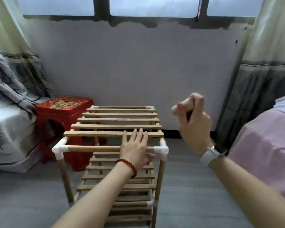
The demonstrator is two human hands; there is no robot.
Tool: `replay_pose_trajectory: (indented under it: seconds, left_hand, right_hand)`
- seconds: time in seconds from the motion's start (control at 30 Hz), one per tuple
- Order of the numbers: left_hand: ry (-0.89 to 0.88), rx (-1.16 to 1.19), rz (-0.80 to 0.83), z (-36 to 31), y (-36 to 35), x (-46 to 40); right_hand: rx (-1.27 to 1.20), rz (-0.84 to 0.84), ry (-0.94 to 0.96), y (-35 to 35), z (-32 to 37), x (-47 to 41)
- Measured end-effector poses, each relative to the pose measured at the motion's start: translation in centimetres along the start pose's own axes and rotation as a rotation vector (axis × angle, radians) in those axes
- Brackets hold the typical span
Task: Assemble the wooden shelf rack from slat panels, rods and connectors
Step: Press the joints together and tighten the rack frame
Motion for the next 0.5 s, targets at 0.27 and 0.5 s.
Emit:
replay_pose_trajectory:
  seconds: [0.27,0.5]
  left_hand:
    - [0.008,0.026,0.009,0.5,-0.5,0.5]
    - [-0.076,0.01,0.109,2.4,-0.8,0.6]
  right_hand:
    - [-0.091,-0.004,-0.061,0.8,-1.1,-1.9]
    - [0.108,0.602,-0.108,-6.7,-0.6,4.5]
Point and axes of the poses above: each hand's wrist, its own x-axis away from the middle knuckle, its own y-axis out of the back of the hand, z = x × y, the point moved 8 cm from there along -x, towards the middle knuckle, and after that the axes turned 15 degrees about y, right-handed, at the moved point
